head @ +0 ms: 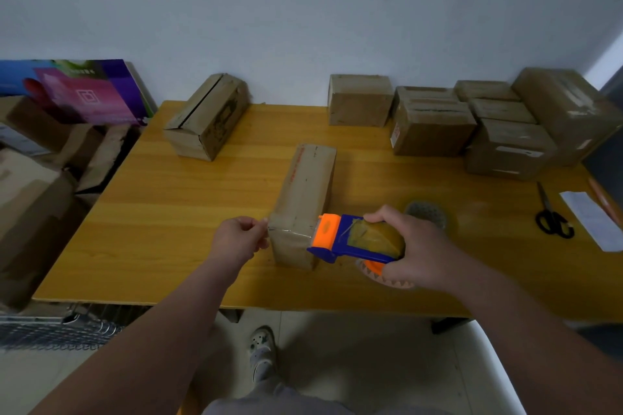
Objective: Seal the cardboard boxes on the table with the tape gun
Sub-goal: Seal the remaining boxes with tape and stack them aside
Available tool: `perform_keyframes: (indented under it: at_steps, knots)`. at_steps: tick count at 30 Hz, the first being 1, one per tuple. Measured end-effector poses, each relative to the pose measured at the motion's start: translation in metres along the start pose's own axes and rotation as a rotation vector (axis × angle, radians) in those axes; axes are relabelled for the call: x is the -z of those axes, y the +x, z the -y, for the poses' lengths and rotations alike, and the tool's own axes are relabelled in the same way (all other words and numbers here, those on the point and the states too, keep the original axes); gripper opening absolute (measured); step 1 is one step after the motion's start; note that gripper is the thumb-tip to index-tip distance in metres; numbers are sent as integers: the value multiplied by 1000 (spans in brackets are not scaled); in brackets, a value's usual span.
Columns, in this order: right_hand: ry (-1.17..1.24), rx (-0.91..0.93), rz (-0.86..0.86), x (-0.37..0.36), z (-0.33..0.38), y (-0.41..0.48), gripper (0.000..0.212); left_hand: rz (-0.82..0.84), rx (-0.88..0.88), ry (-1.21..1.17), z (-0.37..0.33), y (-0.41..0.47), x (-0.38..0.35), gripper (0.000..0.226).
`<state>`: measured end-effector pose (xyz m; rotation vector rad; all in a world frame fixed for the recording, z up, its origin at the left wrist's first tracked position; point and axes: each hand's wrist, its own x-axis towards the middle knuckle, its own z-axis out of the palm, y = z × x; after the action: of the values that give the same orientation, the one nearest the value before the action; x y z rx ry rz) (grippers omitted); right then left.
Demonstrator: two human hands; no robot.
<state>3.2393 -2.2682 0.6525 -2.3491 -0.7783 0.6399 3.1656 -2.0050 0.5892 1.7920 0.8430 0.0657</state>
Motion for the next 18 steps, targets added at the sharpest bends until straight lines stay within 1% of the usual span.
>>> perform_keyframes:
  at_steps: [3,5,6,7,8,9,10,11,13,14,16,17,18]
  knots:
    - [-24,10,-16,-1,-3,0,71,55,38,155,8,2,0,24]
    - [-30,9,-30,-2,-3,1,71,25,21,277,10,-2,1,19]
    - [-30,7,-37,-3,-3,1,71,-30,-14,262,9,-5,2,17]
    - [-30,6,-42,-3,-3,1,70,-86,-34,167,6,-5,1,16]
    - [-30,5,-45,-4,-3,2,70,-123,-45,29,2,-7,1,19]
    - [-30,3,-46,-4,-4,2,70,-120,-49,-106,-3,-11,-1,24]
    - [-30,1,-44,-5,-5,2,70,-84,-52,-220,-8,-15,-4,29]
    - [-29,-5,-41,-5,-5,2,70,-34,-46,-282,-11,-21,-6,33]
    - [-41,-12,-47,-5,-6,2,70,41,34,-299,-8,-23,-11,36]
    - [-50,-10,-52,-6,-6,2,71,71,79,-274,-3,-17,-15,31]
    - [-59,-3,-61,-7,-7,2,73,164,165,-185,29,11,-13,11]
    - [-56,-1,-62,-7,-7,2,73,254,157,-48,52,30,-11,6]
    - [-49,-2,-61,-8,-8,2,73,307,117,79,57,36,-7,12]
